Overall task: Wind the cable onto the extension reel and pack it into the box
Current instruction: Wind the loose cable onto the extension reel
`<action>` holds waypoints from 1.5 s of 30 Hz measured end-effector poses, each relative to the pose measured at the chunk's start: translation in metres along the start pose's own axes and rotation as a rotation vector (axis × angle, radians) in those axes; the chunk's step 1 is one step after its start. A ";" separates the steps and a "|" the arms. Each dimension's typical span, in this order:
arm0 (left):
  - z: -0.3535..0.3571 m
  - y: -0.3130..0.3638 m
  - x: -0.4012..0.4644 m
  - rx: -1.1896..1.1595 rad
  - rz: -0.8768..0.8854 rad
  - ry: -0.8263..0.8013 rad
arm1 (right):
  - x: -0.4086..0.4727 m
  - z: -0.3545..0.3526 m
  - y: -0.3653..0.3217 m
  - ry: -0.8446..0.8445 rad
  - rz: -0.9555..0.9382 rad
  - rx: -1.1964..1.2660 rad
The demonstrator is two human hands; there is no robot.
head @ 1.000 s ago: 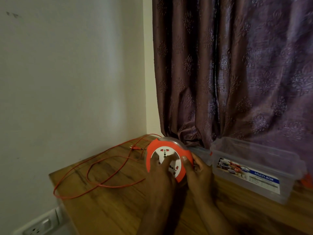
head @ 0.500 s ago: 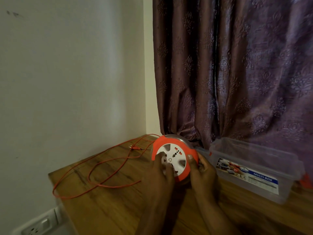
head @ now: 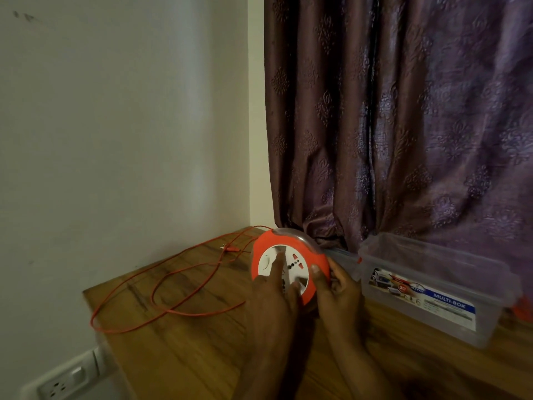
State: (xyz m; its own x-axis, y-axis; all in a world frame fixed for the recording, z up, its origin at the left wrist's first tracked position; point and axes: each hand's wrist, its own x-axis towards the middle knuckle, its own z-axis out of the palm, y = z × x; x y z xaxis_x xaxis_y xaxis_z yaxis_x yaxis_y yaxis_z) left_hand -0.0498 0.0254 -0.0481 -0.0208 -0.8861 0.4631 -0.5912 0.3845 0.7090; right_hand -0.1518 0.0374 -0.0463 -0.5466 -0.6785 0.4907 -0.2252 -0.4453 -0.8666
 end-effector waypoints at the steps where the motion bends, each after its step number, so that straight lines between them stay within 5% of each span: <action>1: -0.001 0.000 0.001 0.024 0.011 -0.005 | 0.000 0.000 0.000 -0.002 0.004 0.004; 5: -0.001 0.001 0.002 0.023 0.052 -0.057 | 0.001 0.001 0.001 -0.010 0.020 -0.007; 14: 0.004 -0.002 0.002 0.083 0.161 0.104 | 0.002 -0.002 0.001 -0.016 0.043 -0.006; 20: 0.005 0.001 -0.001 0.071 0.251 0.016 | 0.003 -0.006 0.001 0.040 0.035 -0.057; 25: 0.002 0.004 -0.002 -0.101 0.185 0.225 | 0.004 -0.005 0.000 0.074 0.018 -0.005; 30: 0.007 -0.003 -0.004 0.013 0.006 0.053 | 0.002 -0.001 -0.002 0.107 -0.008 -0.014; 45: 0.006 0.001 0.003 0.042 -0.003 -0.057 | 0.002 0.002 -0.003 -0.016 0.015 0.019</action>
State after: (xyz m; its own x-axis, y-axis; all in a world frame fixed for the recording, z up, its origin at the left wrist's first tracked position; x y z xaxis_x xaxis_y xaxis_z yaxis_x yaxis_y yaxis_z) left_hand -0.0552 0.0222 -0.0489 -0.0642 -0.9012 0.4285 -0.6247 0.3712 0.6870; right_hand -0.1508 0.0365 -0.0423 -0.5365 -0.6946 0.4793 -0.2012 -0.4463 -0.8720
